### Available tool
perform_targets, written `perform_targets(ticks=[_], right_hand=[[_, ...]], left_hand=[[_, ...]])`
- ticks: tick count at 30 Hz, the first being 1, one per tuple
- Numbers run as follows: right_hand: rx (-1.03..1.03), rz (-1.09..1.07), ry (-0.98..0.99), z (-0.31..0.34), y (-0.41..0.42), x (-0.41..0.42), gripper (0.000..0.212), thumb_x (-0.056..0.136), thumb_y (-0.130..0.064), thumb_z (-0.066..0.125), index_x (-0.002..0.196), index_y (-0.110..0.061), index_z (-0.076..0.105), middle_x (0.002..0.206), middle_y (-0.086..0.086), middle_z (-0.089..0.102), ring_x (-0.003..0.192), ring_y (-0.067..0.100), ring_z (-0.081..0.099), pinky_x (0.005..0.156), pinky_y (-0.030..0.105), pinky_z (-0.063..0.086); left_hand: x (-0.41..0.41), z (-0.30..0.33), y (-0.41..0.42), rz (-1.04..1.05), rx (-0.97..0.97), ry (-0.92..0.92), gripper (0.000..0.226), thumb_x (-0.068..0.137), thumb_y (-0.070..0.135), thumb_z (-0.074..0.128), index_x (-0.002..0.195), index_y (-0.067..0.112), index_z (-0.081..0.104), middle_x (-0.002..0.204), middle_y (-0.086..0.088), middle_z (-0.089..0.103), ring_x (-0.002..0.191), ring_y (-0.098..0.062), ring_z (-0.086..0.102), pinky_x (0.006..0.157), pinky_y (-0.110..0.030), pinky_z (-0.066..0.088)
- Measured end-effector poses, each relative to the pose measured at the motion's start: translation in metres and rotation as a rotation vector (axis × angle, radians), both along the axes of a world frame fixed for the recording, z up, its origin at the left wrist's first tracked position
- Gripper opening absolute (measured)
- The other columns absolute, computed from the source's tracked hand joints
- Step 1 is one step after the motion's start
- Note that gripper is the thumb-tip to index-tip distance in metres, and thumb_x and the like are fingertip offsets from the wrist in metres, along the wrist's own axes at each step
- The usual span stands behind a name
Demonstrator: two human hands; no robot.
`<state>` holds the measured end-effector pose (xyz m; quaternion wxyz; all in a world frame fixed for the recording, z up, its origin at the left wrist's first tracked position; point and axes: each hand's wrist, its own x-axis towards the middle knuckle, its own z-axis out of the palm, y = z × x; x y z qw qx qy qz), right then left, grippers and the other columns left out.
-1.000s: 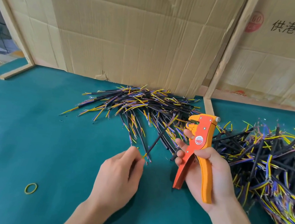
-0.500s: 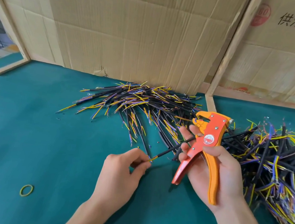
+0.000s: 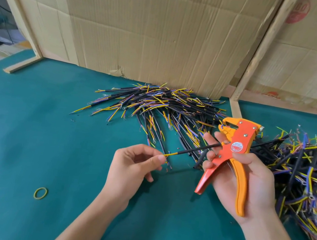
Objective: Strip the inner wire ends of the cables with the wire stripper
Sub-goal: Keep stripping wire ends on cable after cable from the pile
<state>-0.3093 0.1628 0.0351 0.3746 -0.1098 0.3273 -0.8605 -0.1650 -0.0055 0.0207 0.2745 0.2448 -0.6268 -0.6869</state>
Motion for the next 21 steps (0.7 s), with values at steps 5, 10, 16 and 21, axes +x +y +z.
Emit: perform_targets(ticks=[5,10,16,21], right_hand=[[0.001,0.022,0.013,0.002,0.0,0.002,0.059,0.079,-0.018,0.054,0.134,0.002,0.058,0.139,0.025,0.059,0.082,0.022,0.057,0.073,0.034,0.049],[0.105,0.195,0.036,-0.001,-0.01,0.016,0.054,0.077,-0.016,0.057,0.127,0.004,0.065,0.136,0.026,0.061,0.079,0.024,0.06,0.071,0.036,0.049],[0.182,0.447,-0.012,-0.003,-0.032,0.058,0.06,0.065,-0.011,0.068,0.124,0.001,0.069,0.132,0.028,0.063,0.081,0.03,0.067,0.068,0.037,0.053],[0.101,0.491,-0.116,-0.001,-0.039,0.077,0.06,0.064,-0.013,0.071,0.123,0.0,0.069,0.133,0.031,0.061,0.082,0.031,0.067,0.072,0.038,0.052]], left_hand=[[0.001,0.003,-0.001,0.003,0.078,0.038,0.015,0.094,0.007,0.066,0.08,0.011,0.072,0.087,-0.012,0.077,0.075,-0.018,0.072,0.048,-0.021,0.047],[0.003,0.009,-0.017,0.067,0.317,0.155,0.013,0.1,0.013,0.057,0.088,0.014,0.058,0.094,-0.012,0.077,0.082,-0.019,0.075,0.048,-0.02,0.05],[0.01,0.013,-0.041,0.252,0.481,0.31,0.006,0.1,0.009,0.057,0.097,0.008,0.062,0.083,-0.008,0.075,0.056,-0.005,0.06,0.05,-0.014,0.05],[0.009,0.014,-0.042,0.24,0.512,0.333,0.007,0.096,0.01,0.062,0.1,0.007,0.067,0.088,-0.006,0.075,0.062,-0.006,0.056,0.057,-0.013,0.05]])
